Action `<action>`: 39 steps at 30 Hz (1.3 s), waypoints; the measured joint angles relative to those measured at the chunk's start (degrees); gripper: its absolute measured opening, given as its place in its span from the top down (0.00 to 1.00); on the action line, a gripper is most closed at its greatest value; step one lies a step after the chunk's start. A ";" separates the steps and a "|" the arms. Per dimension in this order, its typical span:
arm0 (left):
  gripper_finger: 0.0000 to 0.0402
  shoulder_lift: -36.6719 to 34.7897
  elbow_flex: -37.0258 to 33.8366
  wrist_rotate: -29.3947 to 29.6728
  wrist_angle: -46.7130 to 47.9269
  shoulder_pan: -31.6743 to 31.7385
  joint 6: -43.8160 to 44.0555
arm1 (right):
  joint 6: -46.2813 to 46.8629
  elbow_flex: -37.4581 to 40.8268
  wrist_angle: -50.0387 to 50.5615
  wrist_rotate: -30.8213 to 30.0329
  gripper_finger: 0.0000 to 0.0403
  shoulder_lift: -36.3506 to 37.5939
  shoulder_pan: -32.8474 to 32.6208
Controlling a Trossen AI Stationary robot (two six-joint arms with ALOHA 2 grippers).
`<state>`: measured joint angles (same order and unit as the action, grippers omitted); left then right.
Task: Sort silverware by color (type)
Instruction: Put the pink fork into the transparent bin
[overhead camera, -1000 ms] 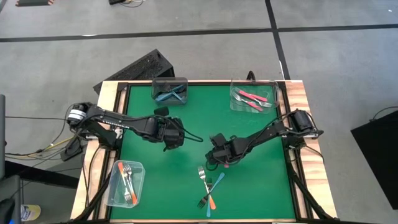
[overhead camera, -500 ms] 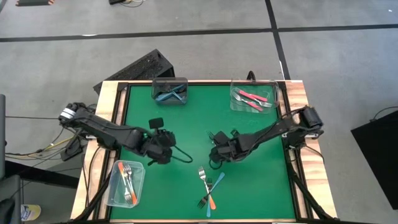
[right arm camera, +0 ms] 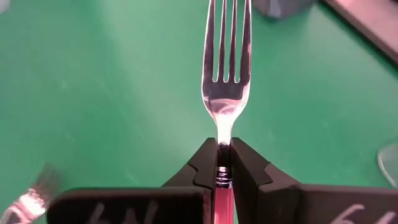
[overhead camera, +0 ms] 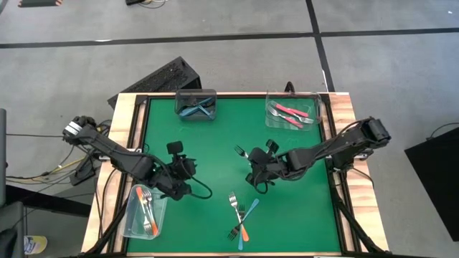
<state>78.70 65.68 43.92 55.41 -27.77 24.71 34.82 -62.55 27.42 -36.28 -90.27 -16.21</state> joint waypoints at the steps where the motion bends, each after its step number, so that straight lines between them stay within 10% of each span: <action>1: 0.81 0.00 -1.38 0.00 -1.93 0.06 -0.45 | -1.02 -0.08 -0.44 -0.74 0.89 0.25 -0.17; 18: 0.81 -0.09 -16.86 -7.15 -24.14 3.50 -6.74 | -27.53 0.81 29.78 -6.45 0.88 3.12 16.33; 39: 0.81 -0.09 -19.09 -10.58 -30.49 8.80 -11.65 | -52.62 10.34 15.74 -2.99 0.88 17.43 33.89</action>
<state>78.61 46.59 33.35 24.92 -18.96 13.06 -17.80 -52.22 43.16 -39.27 -72.84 17.67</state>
